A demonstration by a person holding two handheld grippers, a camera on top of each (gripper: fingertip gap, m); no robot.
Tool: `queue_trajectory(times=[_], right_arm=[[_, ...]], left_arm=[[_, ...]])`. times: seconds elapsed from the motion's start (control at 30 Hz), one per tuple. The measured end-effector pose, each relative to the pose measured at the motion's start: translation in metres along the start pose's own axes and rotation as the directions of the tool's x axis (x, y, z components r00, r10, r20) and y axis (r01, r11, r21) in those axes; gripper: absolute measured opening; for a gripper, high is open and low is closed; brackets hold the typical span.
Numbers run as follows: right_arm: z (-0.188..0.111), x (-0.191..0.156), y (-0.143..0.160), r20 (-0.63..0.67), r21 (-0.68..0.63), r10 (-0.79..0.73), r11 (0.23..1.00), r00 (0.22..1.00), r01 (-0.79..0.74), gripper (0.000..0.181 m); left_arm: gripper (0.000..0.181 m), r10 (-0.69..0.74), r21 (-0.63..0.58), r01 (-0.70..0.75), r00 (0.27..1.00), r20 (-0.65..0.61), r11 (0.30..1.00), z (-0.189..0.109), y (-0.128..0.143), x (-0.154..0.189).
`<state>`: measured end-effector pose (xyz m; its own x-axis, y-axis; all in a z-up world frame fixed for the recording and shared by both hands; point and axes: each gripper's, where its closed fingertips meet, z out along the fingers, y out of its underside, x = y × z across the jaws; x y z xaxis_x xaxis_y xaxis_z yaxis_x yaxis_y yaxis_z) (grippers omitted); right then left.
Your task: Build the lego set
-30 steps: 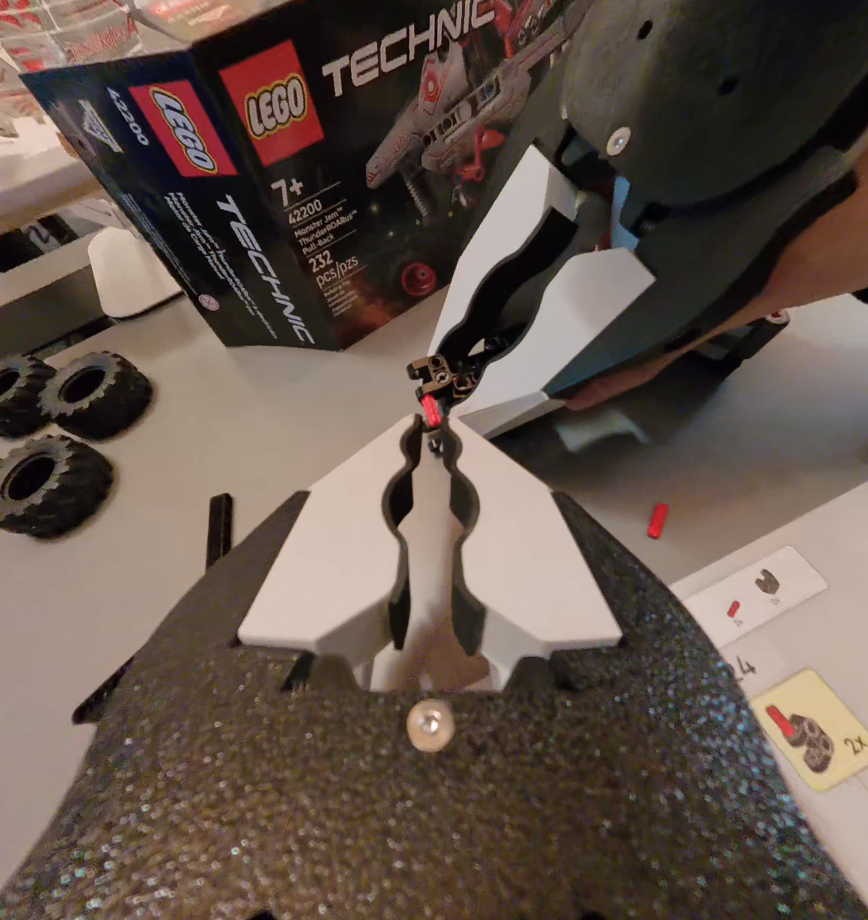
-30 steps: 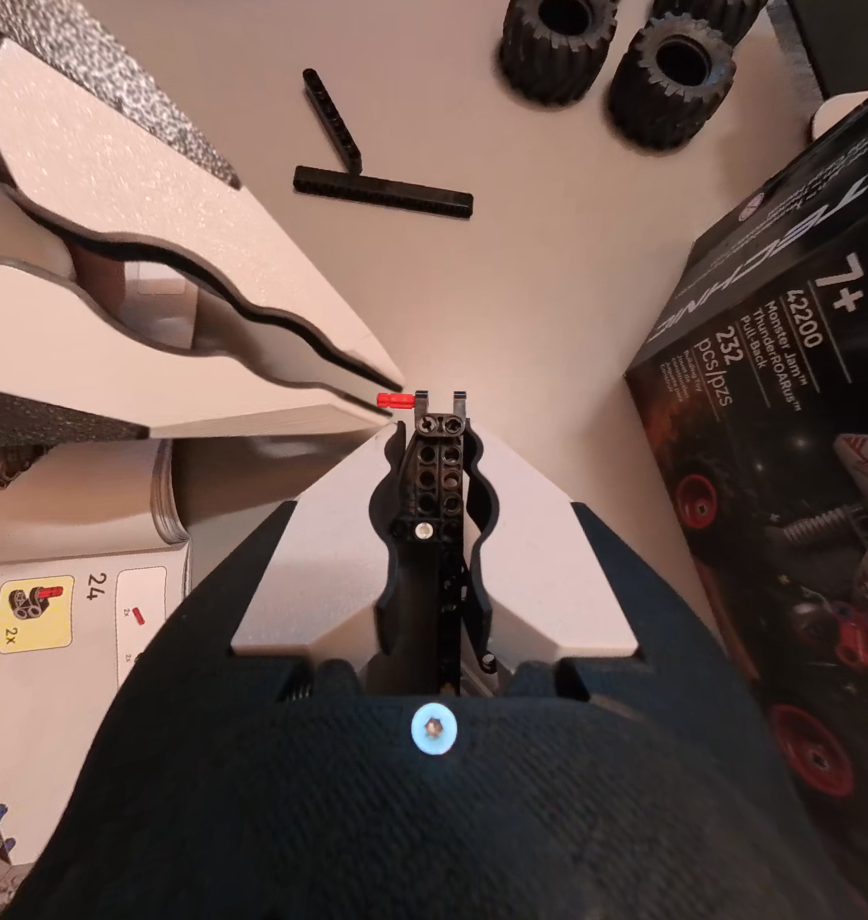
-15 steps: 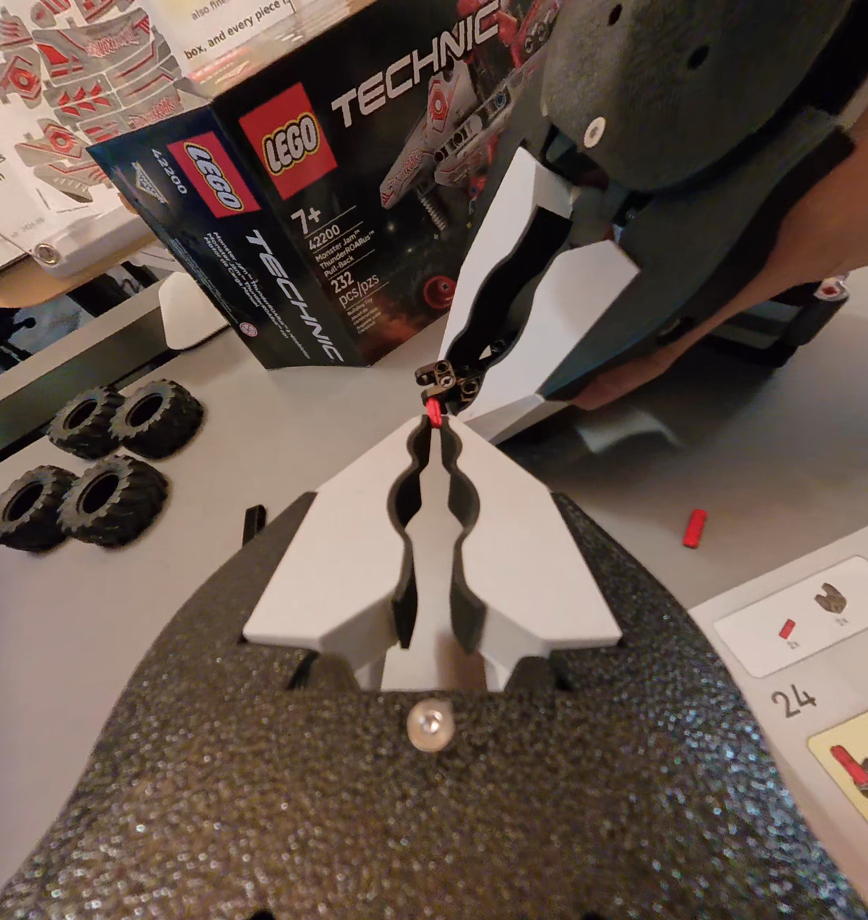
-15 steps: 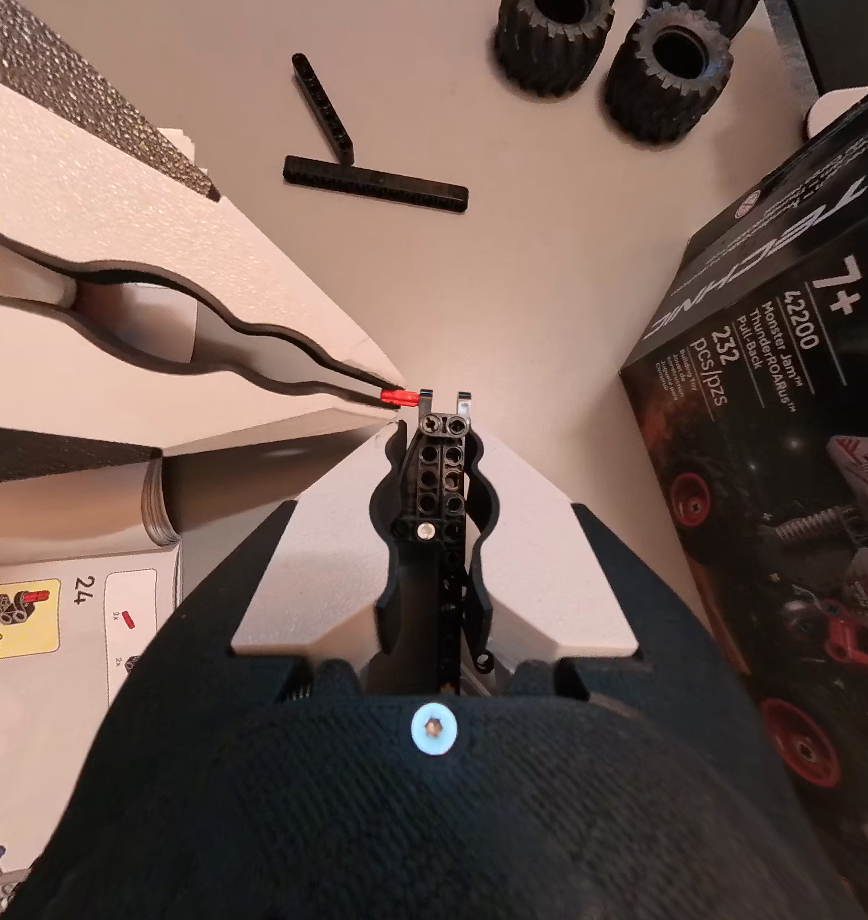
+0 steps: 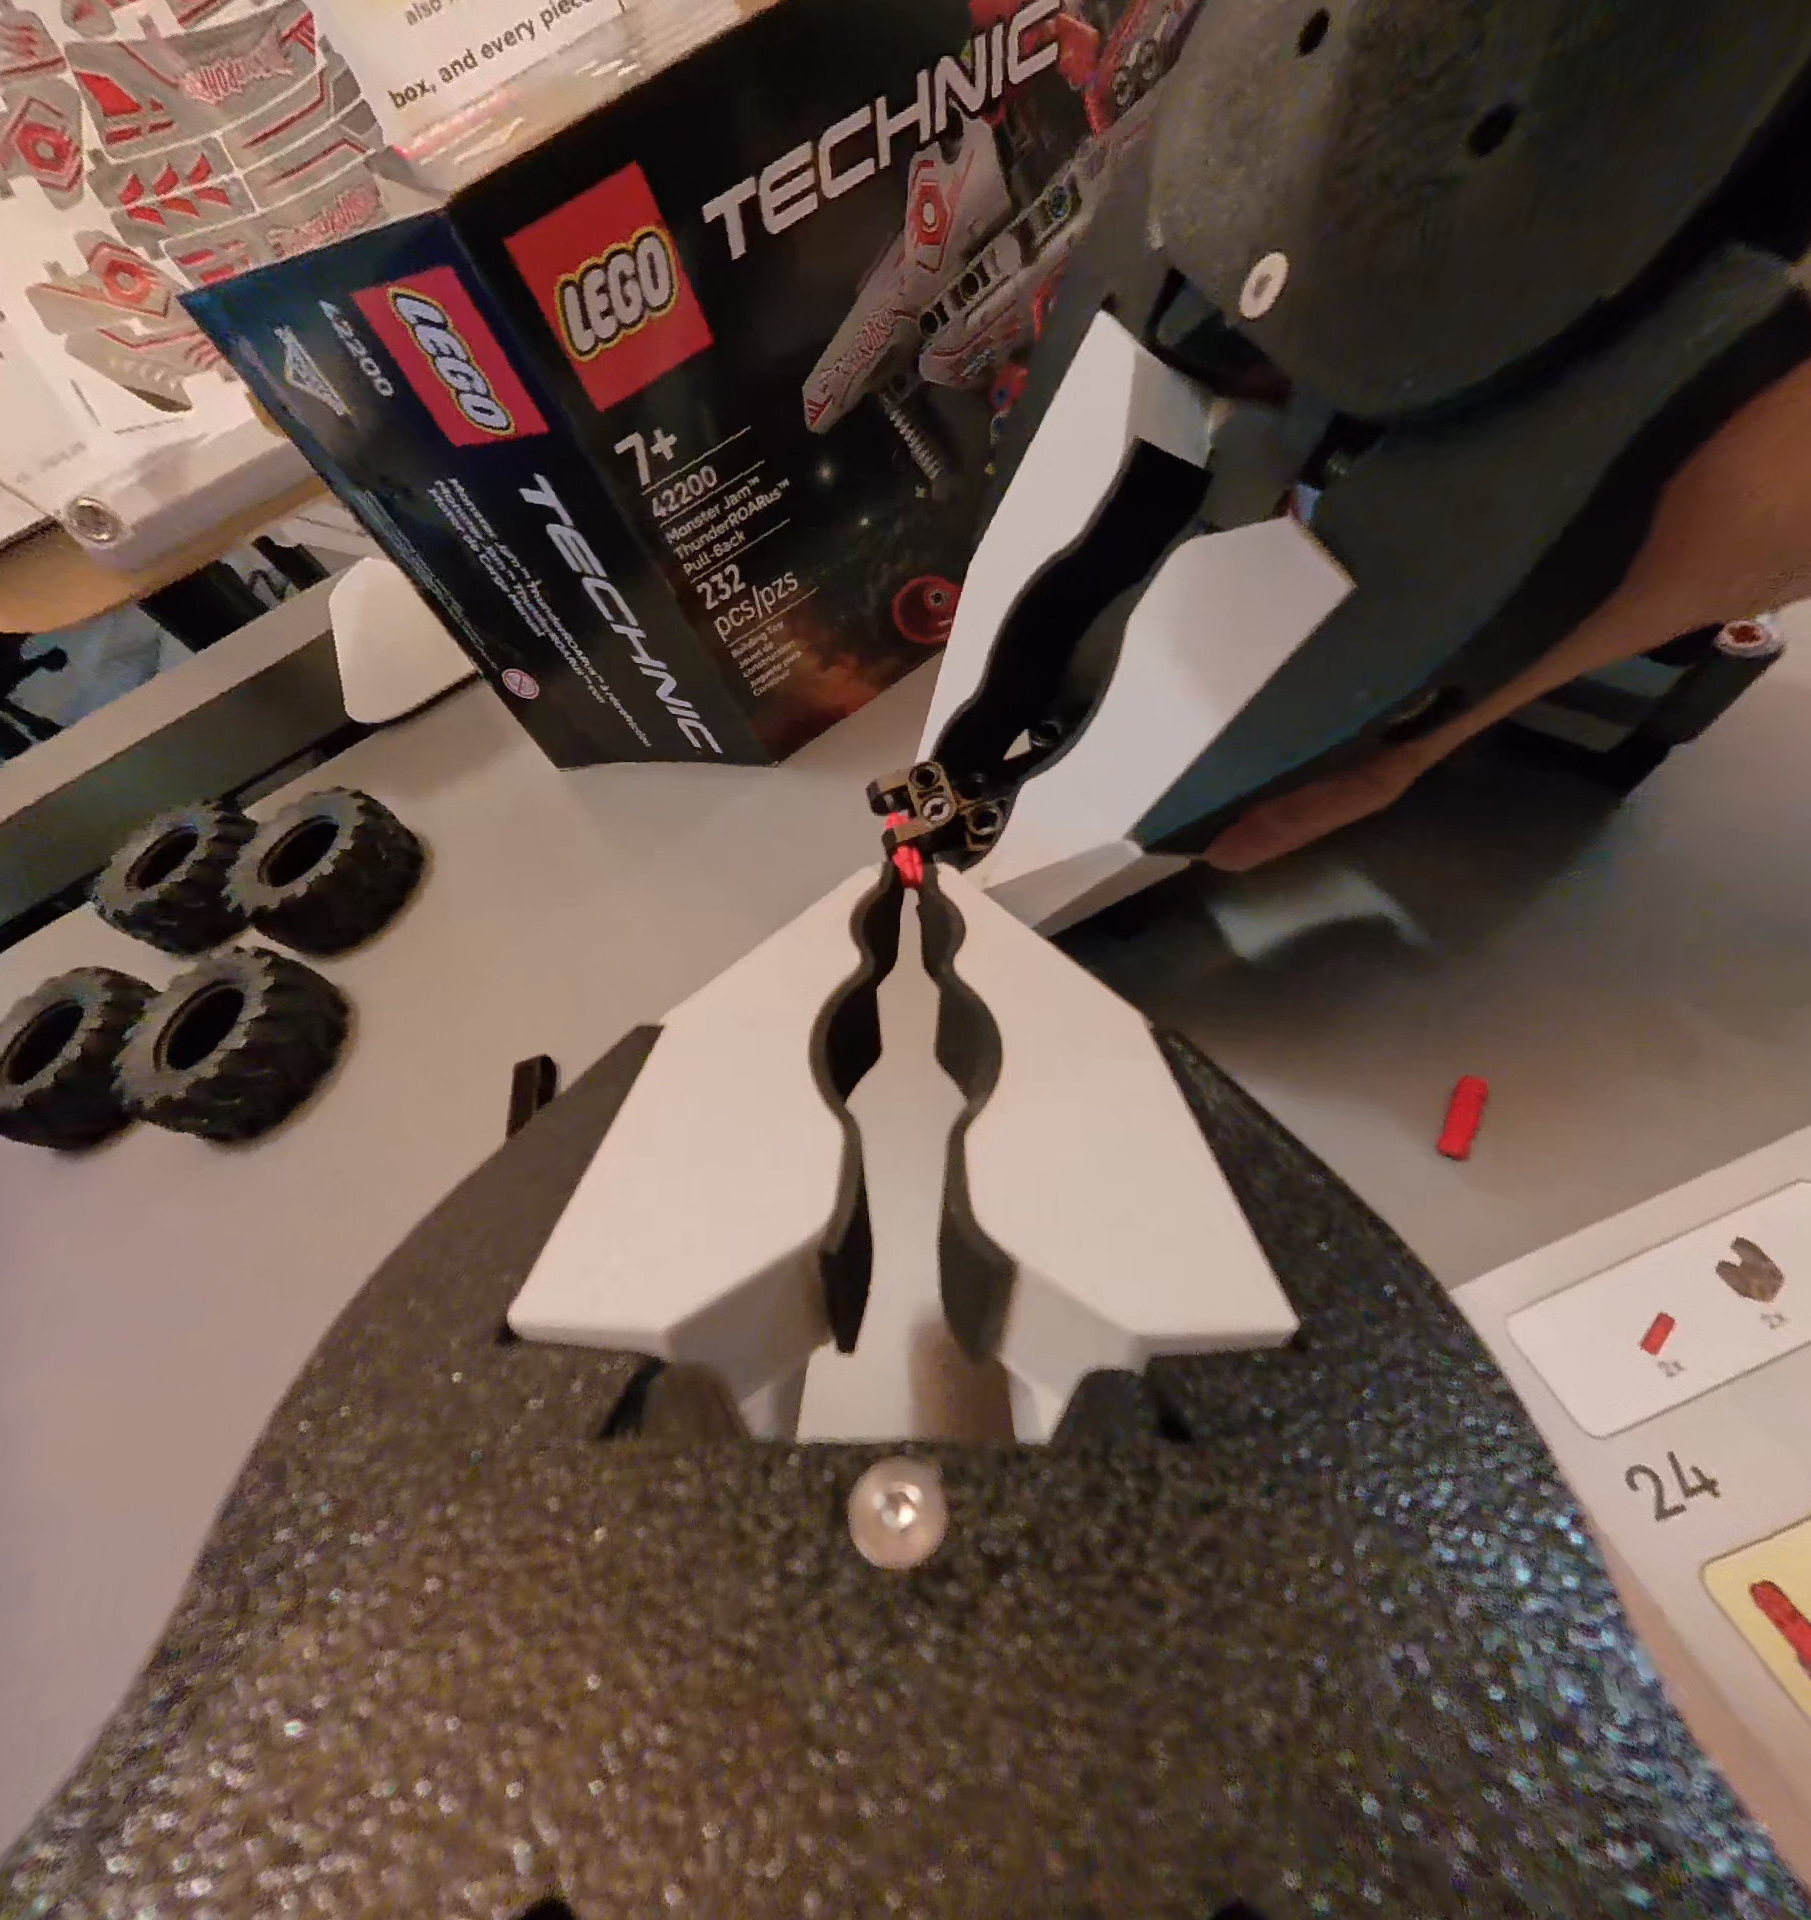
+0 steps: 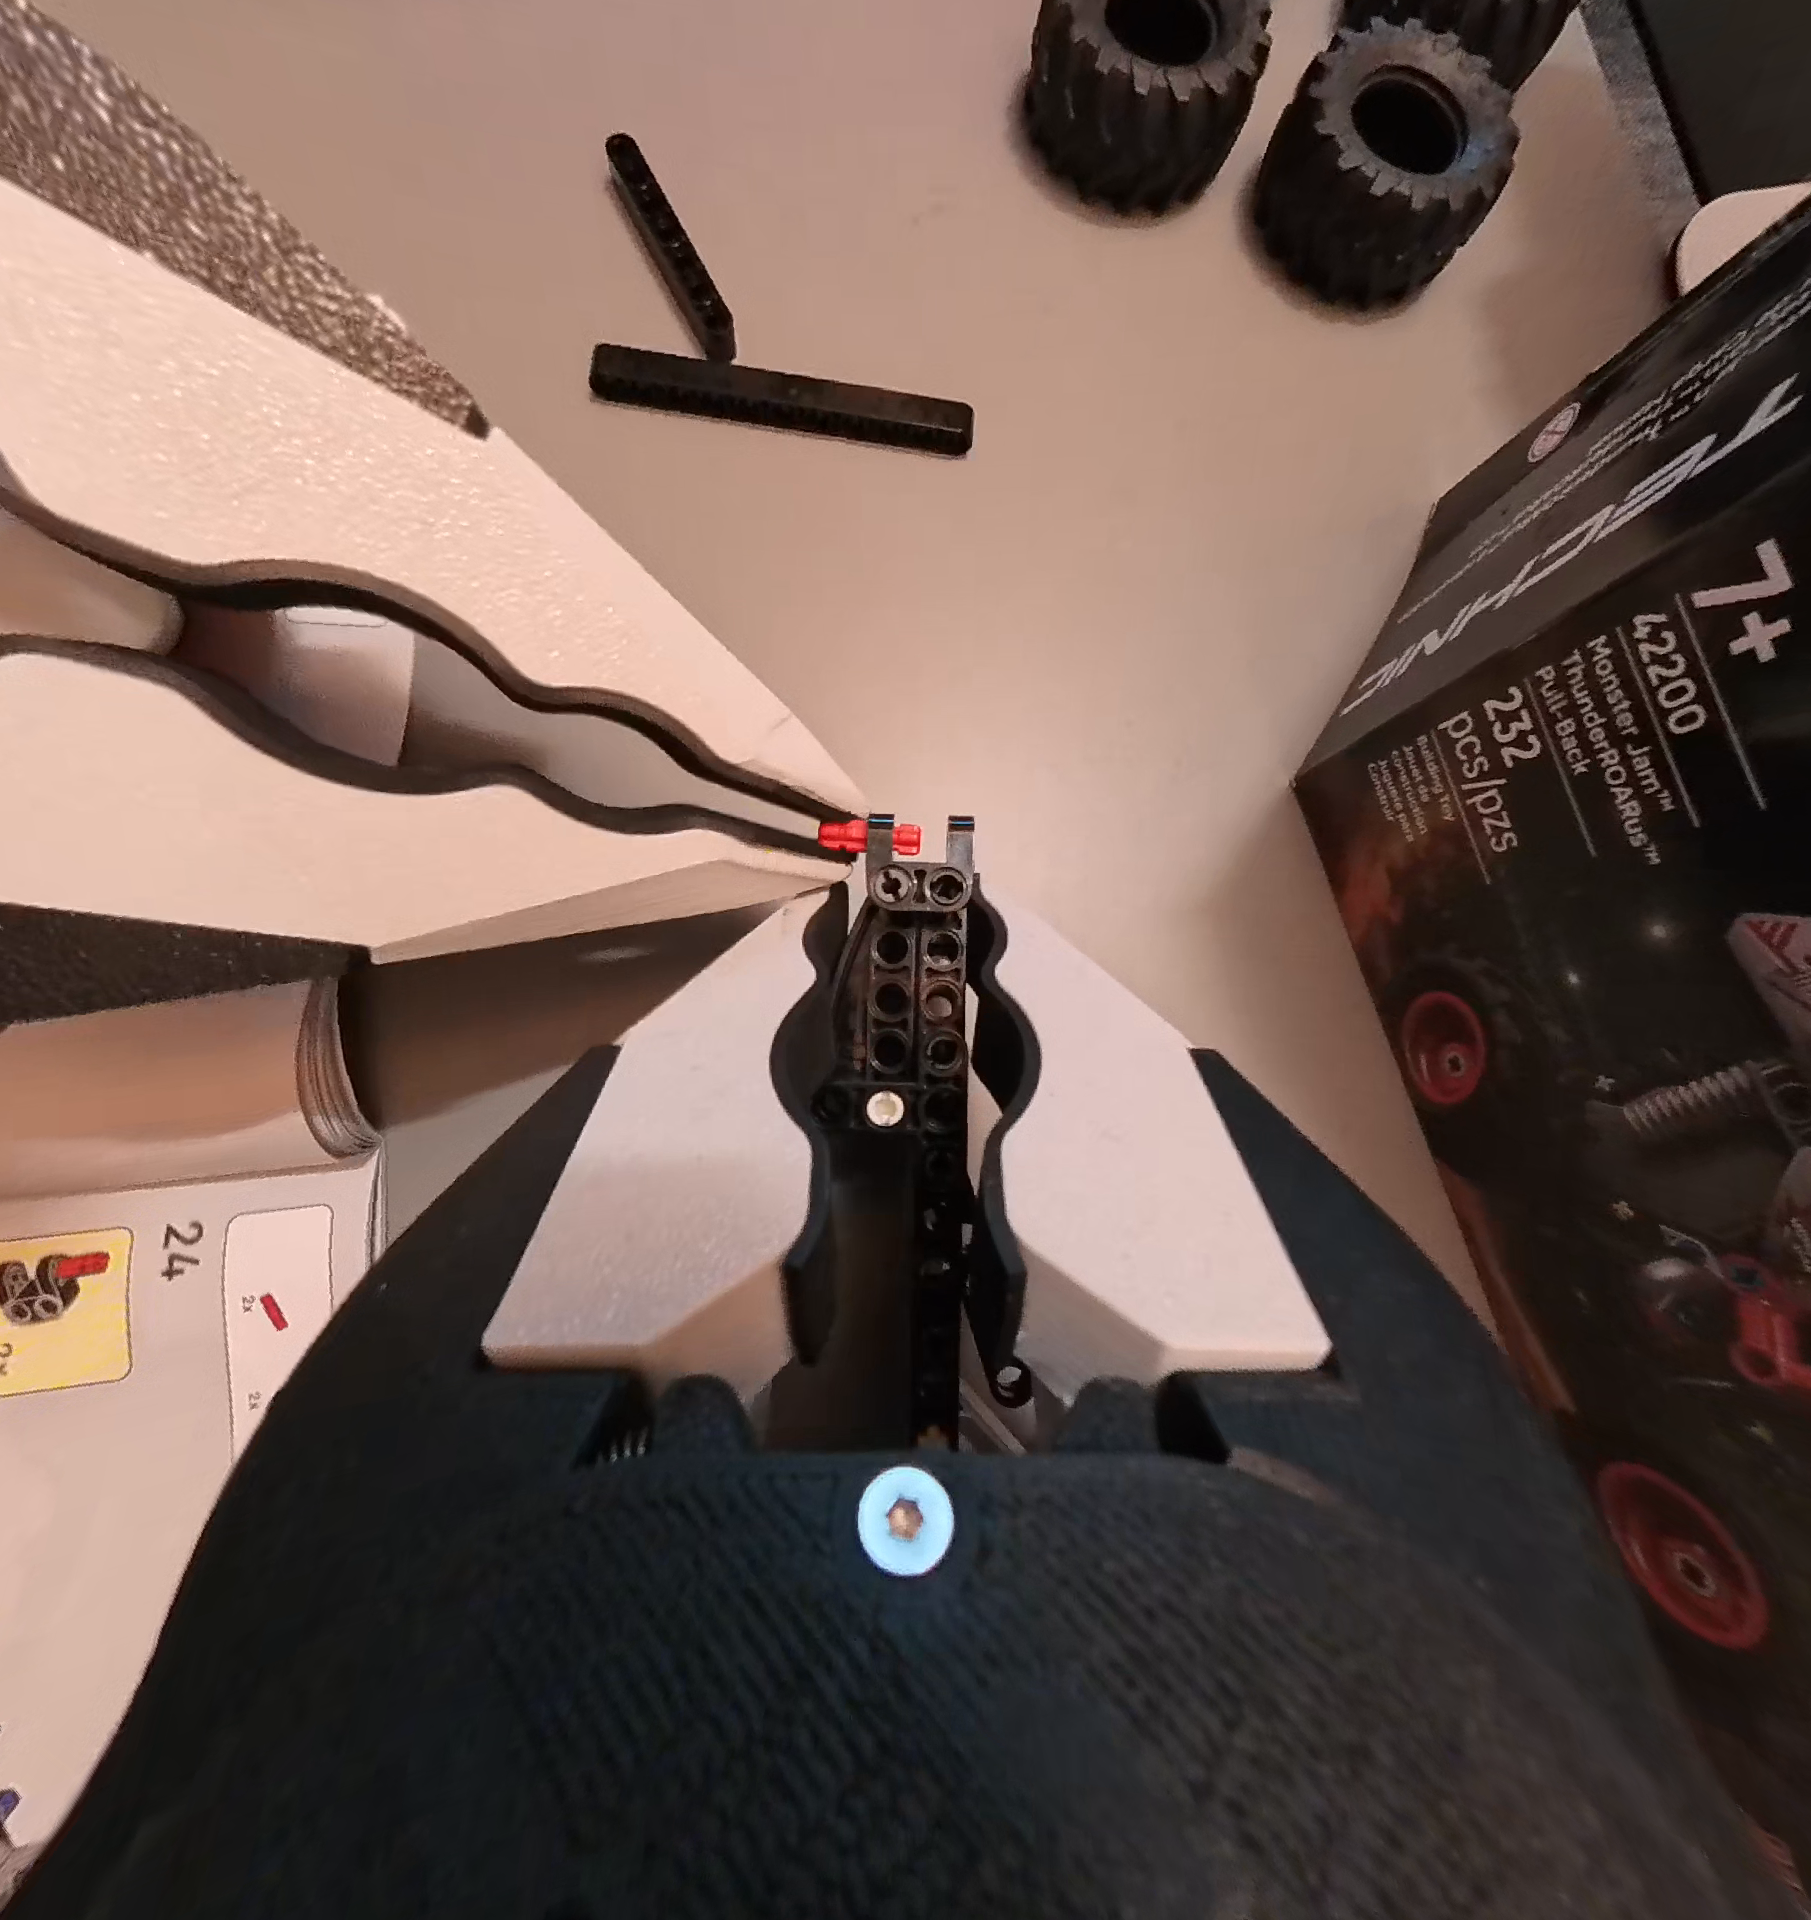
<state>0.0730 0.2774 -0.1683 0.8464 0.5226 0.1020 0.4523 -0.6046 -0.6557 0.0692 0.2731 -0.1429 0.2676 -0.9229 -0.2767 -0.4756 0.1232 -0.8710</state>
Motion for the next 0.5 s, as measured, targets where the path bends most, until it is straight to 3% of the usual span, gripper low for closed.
queue_trajectory(times=[0.2,0.33,0.5], right_arm=[[0.0001,-0.0016,0.0004,0.025,-0.002,0.019,1.0,1.0,-0.019,0.02],[0.0002,-0.0016,0.0006,0.03,-0.004,0.02,1.0,0.999,-0.02,0.02],[0.0009,-0.002,-0.0003,0.035,-0.002,0.014,1.0,0.999,-0.014,0.019]], left_arm=[[0.001,0.001,-0.008,-0.001,1.0,0.024,1.0,-0.0012,0.0006,0.0006],[0.001,-0.169,-0.008,0.169,0.984,-0.061,0.986,-0.0011,0.0007,0.0016],[0.001,0.037,-0.028,-0.035,0.998,0.047,0.999,-0.0024,0.0013,-0.0004]])
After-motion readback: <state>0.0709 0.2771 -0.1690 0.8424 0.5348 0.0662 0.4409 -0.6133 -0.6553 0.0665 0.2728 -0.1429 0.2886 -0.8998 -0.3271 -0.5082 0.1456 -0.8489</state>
